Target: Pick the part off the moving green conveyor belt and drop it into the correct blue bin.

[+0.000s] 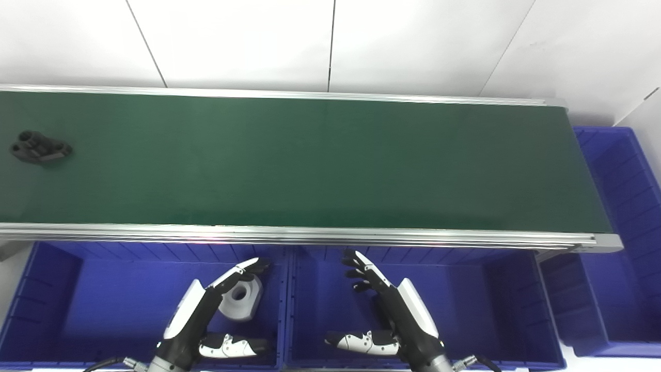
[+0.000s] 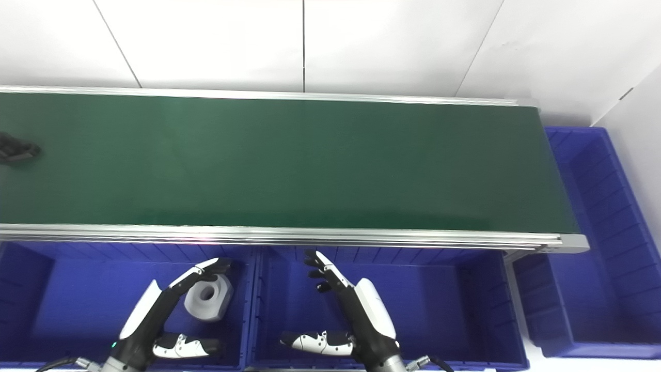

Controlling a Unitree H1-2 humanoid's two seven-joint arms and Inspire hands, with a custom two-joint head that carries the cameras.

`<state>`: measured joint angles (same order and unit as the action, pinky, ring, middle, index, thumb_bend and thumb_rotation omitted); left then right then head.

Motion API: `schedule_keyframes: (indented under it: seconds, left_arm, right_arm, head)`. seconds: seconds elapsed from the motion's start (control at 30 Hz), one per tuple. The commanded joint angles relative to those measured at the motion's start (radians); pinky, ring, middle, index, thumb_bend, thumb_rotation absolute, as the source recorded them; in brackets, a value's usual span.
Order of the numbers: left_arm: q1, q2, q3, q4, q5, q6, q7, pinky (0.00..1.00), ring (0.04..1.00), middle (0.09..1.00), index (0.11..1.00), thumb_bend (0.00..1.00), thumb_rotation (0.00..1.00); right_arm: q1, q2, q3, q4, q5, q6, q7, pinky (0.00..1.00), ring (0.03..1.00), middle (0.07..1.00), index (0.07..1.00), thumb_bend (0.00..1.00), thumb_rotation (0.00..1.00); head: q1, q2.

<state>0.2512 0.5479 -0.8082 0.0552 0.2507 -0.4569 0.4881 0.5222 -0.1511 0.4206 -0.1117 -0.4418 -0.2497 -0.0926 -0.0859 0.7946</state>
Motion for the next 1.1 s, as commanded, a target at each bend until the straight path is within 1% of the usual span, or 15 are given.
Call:
schedule_keyframes:
  seconds: [0.0,0.07,0.27,0.33,0.5,0.57,0.73,0.87,1.0,1.07]
  left_arm:
    - [-0.008,0.018,0.0,-0.009,0.004,-0.013,0.006,0.75,0.805,0.835,0.833,0.78,0.71]
    - [-0.011,0.017,-0.003,-0.006,0.008,-0.013,0.01,0.75,0.805,0.836,0.833,0.78,0.71]
    - [-0.015,0.017,-0.012,0.007,0.011,-0.013,0.015,0.76,0.808,0.838,0.837,0.77,0.71]
    - [-0.017,0.016,-0.015,0.011,0.009,-0.013,0.016,0.76,0.81,0.841,0.838,0.78,0.71]
    - [-0.03,0.018,-0.035,0.02,0.016,-0.013,0.04,0.76,0.81,0.842,0.839,0.76,0.7]
    - [-0.032,0.019,-0.039,0.021,0.01,-0.013,0.039,0.76,0.814,0.844,0.841,0.76,0.7]
    - [-0.03,0.017,-0.033,0.021,0.005,-0.013,0.034,0.76,0.813,0.844,0.84,0.77,0.71]
    - [-0.027,0.013,-0.026,0.025,-0.006,-0.013,0.041,0.76,0.808,0.837,0.834,0.77,0.7]
    - [-0.026,0.01,-0.019,0.027,-0.005,-0.013,0.053,0.76,0.803,0.834,0.834,0.77,0.71]
    - [-0.026,0.006,-0.015,0.025,-0.03,-0.013,0.047,0.75,0.801,0.834,0.834,0.76,0.69]
  right_arm:
    - [0.011,0.004,-0.003,-0.019,0.002,-0.055,-0.003,0.71,0.813,0.872,0.931,0.81,0.36]
    - [0.012,0.004,-0.004,-0.02,-0.001,-0.049,-0.001,0.71,0.812,0.871,0.933,0.81,0.35]
    - [0.009,0.004,-0.005,-0.011,-0.007,-0.06,-0.004,0.72,0.817,0.872,0.935,0.81,0.34]
    - [0.007,0.004,-0.004,-0.008,-0.006,-0.062,-0.003,0.72,0.816,0.872,0.937,0.81,0.35]
    - [0.004,0.005,-0.006,0.0,-0.007,-0.071,-0.007,0.71,0.812,0.872,0.936,0.81,0.35]
    - [0.003,0.004,-0.006,0.002,-0.01,-0.077,-0.006,0.72,0.815,0.876,0.94,0.8,0.35]
    - [0.005,0.009,-0.009,-0.006,-0.044,-0.057,-0.007,0.69,0.808,0.877,0.945,0.8,0.37]
    - [0.006,0.011,-0.01,-0.004,-0.046,-0.059,-0.003,0.71,0.823,0.894,0.951,0.79,0.35]
    - [0.007,0.013,-0.011,-0.006,-0.047,-0.056,-0.002,0.72,0.835,0.903,0.954,0.8,0.37]
    - [0.008,0.016,-0.012,-0.004,-0.049,-0.058,-0.007,0.72,0.833,0.904,0.952,0.8,0.37]
  head:
    - [-0.001,-0.002]
    - [-0.003,-0.009]
    - [0.0,-0.02]
    - [0.0,-0.02]
    - [0.006,-0.019]
    - [0.008,-0.02]
    - [0.006,-0.019]
    - [0.003,-0.018]
    - [0.002,-0.017]
    - [0.002,-0.017]
